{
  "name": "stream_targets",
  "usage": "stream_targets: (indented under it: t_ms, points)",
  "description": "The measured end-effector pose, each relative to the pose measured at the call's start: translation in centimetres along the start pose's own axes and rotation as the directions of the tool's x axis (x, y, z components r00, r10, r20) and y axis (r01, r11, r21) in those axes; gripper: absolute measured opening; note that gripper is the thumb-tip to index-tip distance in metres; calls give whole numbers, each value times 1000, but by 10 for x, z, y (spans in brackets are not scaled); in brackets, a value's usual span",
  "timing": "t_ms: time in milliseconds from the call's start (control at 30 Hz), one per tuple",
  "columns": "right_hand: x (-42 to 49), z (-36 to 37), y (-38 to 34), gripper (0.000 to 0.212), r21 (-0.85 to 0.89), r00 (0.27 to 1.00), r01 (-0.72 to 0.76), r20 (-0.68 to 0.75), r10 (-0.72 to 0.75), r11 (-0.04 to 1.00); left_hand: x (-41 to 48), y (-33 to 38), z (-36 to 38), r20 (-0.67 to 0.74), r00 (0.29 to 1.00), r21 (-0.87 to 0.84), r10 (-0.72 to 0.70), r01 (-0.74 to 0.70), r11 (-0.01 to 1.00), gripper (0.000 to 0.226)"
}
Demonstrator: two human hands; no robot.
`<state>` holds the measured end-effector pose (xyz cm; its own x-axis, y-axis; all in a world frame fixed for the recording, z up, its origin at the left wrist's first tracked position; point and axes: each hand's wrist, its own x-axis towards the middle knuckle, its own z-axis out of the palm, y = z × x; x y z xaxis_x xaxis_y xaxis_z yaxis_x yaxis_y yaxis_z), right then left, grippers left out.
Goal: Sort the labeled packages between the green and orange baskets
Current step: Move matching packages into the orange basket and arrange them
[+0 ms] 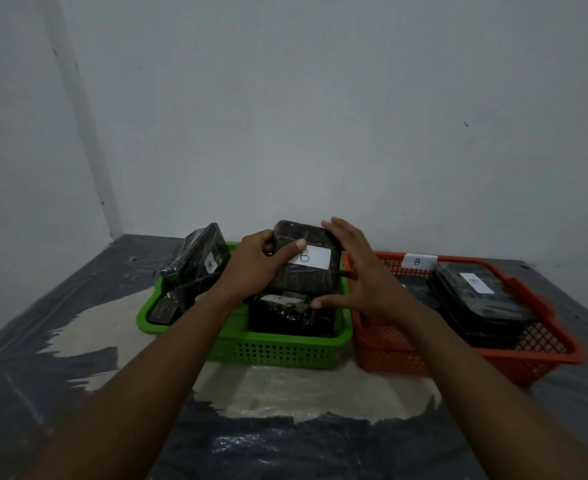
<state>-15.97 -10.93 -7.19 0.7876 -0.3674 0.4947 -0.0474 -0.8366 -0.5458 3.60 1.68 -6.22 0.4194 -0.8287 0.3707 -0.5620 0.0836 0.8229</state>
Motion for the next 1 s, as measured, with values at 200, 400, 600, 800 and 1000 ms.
stream_targets:
  t_ms: [200, 400, 600, 800, 1000]
  points:
    - [-15, -32, 8, 107, -137, 995, 88, -32, -93, 987, -1, 10, 19, 174, 985, -3, 3, -3, 1000, 93]
    - [-34, -58, 21, 107, -146, 999, 33, 28, -30, 989, 2, 23, 23, 412, 840, 434, 352, -521, 735, 121]
    - [-58, -97, 30, 114, -156, 979, -160, 103, 177, 975, 13, 41, 62, 358, 850, 470, 386, -522, 712, 120]
    - [-82, -135, 49, 112, -290, 885, -354, 203, 419, 889, 8, 41, 115, 445, 845, 302, 298, -454, 838, 97]
    - [-87, -119, 69, 115, -368, 754, -460, 319, 574, 808, 17, 25, 134, 586, 810, 613, 19, -458, 644, 110]
